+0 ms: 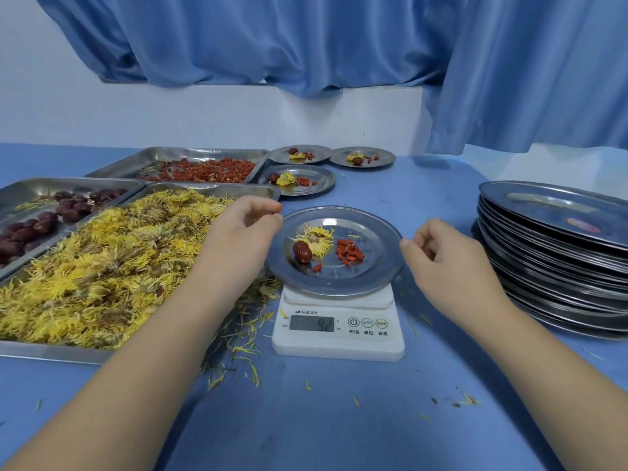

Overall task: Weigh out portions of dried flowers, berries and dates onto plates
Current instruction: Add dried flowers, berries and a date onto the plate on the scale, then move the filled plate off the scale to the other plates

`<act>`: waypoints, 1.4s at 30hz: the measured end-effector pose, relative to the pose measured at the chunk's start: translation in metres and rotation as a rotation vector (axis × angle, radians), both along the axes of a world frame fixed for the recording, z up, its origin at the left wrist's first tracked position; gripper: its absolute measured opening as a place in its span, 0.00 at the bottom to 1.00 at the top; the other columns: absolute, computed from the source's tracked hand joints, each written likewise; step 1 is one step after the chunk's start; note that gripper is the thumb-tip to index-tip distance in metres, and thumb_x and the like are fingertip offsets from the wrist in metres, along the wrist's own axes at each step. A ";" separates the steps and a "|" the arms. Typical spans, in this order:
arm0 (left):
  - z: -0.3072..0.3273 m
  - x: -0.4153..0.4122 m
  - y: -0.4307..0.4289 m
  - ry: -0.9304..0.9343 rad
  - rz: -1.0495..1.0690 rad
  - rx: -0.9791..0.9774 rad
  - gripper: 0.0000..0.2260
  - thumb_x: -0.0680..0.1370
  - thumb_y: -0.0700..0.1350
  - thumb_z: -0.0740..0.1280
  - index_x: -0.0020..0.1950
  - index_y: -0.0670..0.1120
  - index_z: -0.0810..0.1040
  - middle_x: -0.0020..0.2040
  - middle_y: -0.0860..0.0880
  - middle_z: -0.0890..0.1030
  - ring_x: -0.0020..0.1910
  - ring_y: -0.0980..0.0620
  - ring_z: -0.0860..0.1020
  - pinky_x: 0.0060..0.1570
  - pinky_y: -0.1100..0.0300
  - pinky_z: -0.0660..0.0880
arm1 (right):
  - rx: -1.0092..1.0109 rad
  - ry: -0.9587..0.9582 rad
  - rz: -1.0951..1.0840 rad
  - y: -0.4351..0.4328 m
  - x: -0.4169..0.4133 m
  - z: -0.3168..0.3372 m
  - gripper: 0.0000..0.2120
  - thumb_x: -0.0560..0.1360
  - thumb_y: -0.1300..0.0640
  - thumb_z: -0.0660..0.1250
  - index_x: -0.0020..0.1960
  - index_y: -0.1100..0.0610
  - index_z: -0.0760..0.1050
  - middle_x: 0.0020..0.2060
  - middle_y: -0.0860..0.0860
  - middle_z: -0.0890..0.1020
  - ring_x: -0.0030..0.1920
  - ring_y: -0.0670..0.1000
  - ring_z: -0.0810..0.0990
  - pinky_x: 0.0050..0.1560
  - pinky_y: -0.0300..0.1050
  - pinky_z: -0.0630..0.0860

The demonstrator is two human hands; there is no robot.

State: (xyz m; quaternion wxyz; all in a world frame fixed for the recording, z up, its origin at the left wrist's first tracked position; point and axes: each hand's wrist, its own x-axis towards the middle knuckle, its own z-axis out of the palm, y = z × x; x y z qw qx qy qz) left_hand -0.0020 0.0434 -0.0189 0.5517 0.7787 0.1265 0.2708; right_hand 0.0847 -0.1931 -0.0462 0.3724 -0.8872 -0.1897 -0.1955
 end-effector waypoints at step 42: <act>0.019 -0.007 0.014 -0.135 -0.485 -1.496 0.26 0.75 0.64 0.60 0.56 0.43 0.83 0.54 0.39 0.84 0.57 0.35 0.80 0.56 0.40 0.73 | 1.003 0.614 -0.342 0.049 0.142 0.008 0.11 0.75 0.73 0.56 0.41 0.60 0.70 0.35 0.56 0.73 0.31 0.50 0.71 0.22 0.38 0.72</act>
